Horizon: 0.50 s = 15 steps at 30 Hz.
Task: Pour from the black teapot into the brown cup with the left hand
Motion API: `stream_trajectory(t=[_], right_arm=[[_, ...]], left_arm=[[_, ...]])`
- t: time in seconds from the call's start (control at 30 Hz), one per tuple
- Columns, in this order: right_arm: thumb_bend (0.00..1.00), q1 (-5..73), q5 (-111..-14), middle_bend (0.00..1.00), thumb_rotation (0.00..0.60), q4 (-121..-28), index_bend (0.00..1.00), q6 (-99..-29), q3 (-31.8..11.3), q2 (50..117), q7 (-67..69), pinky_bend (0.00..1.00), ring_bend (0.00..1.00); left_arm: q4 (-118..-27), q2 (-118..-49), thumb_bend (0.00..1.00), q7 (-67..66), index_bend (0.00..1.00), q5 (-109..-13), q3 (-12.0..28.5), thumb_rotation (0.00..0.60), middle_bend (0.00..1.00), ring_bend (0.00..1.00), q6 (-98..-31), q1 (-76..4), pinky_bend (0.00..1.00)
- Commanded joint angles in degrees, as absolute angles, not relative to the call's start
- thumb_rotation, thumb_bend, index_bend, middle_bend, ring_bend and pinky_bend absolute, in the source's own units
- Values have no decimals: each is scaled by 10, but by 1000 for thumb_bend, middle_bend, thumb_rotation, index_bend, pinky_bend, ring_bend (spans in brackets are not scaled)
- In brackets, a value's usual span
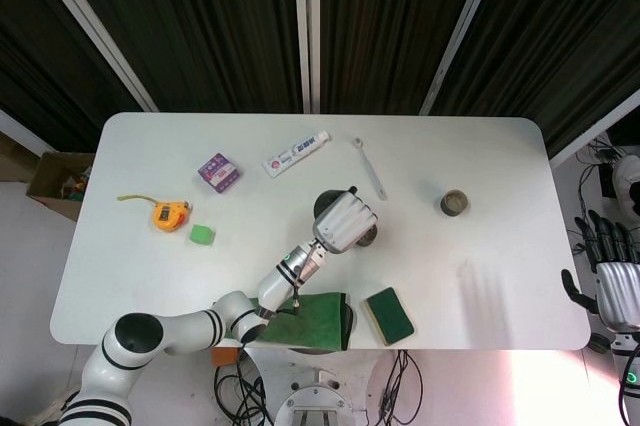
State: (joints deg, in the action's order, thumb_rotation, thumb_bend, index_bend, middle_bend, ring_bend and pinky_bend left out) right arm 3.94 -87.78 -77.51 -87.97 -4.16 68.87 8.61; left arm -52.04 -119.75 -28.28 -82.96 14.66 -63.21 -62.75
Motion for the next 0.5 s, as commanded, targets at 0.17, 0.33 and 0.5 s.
stream_trajectory(t=[0.17,0.33,0.5], right_arm=[[365,39,-879,0,600,-778,0,-879,-41,687,93,0,0],[365,40,-879,0,600,-777,0,-878,-41,688,94,0,0],[365,40,-878,0,600,-775,0,-877,-40,689,95,0,0]], left_arm=[[-519,-1199,456,-289,1000,-831,146,600,1000,1000,-634,-627,656],[-513,-1201,456,-293,1000,-833,145,600,1000,1000,-635,-627,657],[-509,-1202,456,-296,1000,-836,144,600,1000,1000,-639,-627,657]])
